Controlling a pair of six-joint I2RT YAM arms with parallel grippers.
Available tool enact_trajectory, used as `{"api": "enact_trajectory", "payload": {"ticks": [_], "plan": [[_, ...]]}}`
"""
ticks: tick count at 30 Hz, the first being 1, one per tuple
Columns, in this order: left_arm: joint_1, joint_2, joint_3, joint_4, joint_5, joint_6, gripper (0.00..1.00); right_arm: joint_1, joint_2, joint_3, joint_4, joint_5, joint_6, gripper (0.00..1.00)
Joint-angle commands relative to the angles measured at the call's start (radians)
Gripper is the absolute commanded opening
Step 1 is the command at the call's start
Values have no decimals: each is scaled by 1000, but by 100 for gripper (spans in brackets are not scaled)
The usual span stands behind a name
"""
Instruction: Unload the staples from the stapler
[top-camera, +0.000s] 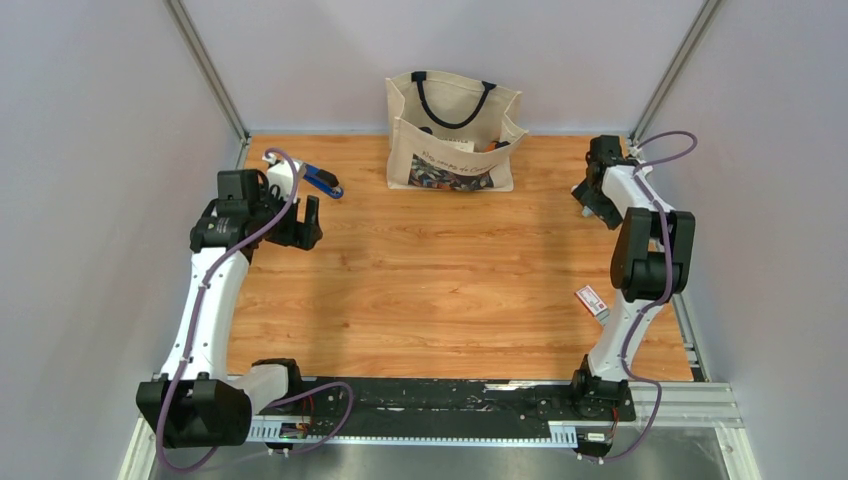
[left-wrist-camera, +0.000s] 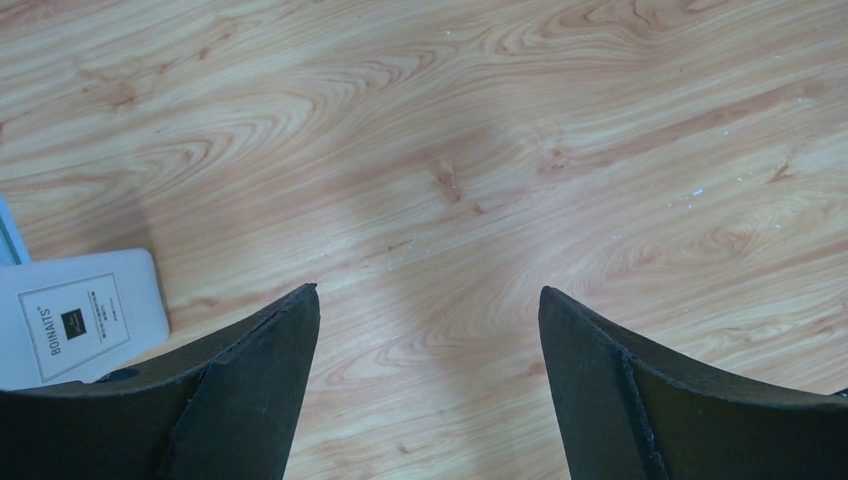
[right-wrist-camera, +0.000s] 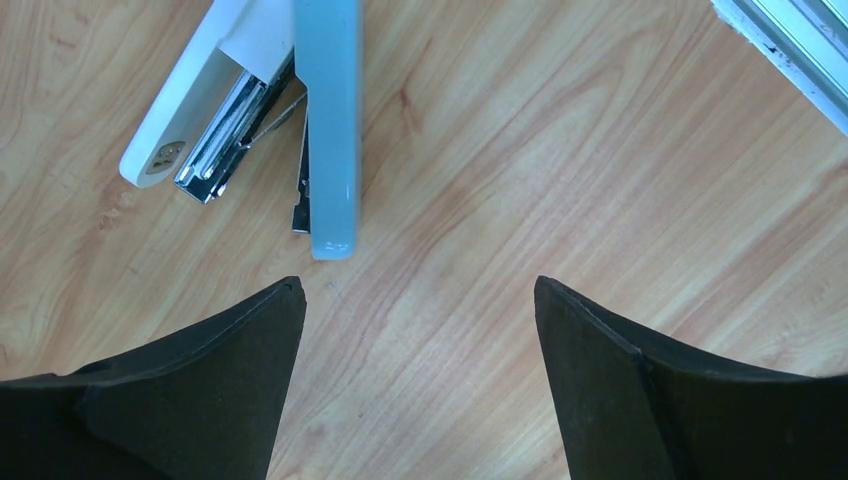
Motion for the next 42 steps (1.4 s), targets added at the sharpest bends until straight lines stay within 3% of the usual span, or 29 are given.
{"api": "enact_trajectory", "payload": {"ticks": [1,12,16,23,27,32,42], "plan": [[2,-10,-11,47,10,28,89,-8,36,65,34,-12,23,86],[2,-21,-28,65,-2,33,89,-9,106,139,17,-7,15,74],[1,-22,-26,65,-4,33,89,-9,126,146,11,-16,11,64],[1,-28,-36,67,-21,42,89,-8,154,149,0,-36,-1,60],[1,-39,-39,67,-27,44,89,-8,174,162,-7,-58,-17,51],[2,-39,-37,67,-30,42,89,-3,183,179,-34,-84,-32,33],[1,-79,-34,44,-35,28,89,51,96,85,-15,-45,-104,17]]}}
